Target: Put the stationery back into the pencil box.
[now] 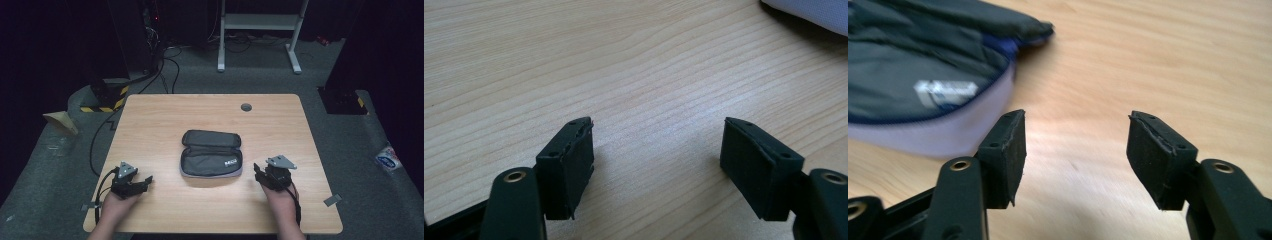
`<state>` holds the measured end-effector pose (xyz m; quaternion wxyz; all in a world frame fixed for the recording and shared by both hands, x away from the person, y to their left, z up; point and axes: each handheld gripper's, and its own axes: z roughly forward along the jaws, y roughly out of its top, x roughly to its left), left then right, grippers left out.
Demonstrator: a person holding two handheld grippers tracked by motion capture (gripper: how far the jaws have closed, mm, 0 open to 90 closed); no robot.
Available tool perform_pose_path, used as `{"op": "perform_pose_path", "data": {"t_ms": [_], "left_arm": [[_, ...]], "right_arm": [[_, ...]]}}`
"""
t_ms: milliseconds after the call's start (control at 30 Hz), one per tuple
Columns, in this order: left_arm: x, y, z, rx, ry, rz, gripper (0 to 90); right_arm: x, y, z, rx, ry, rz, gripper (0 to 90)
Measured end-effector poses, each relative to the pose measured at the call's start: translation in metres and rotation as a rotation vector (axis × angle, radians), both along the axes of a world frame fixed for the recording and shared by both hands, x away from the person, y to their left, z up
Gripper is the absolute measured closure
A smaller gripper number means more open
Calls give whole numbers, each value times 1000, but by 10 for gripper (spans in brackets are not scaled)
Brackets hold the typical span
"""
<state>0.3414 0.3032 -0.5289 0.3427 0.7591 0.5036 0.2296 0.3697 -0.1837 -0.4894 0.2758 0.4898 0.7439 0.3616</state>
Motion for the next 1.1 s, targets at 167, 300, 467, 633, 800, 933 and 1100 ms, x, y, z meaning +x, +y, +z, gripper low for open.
{"op": "perform_pose_path", "data": {"t_ms": [167,300,467,633,800,933,1100], "left_arm": [[0,0,0,0,-1,-1,297],[0,0,0,0,-1,1,297],[0,0,0,-2,-2,4,297],[0,0,0,-3,-2,3,297],[0,0,0,-3,-3,4,296],[0,0,0,-2,-2,7,295],[0,0,0,-1,-2,8,293]], "right_arm": [[-9,-19,-15,-8,19,-36,359],[-14,-30,-26,-7,66,-57,324],[-19,-31,-34,-48,109,-57,289],[-21,-35,-34,-8,144,-60,228],[-23,-34,-35,-12,142,-77,223],[-22,-34,-35,-6,145,-80,229],[-22,-34,-34,-4,146,-80,228]]}}
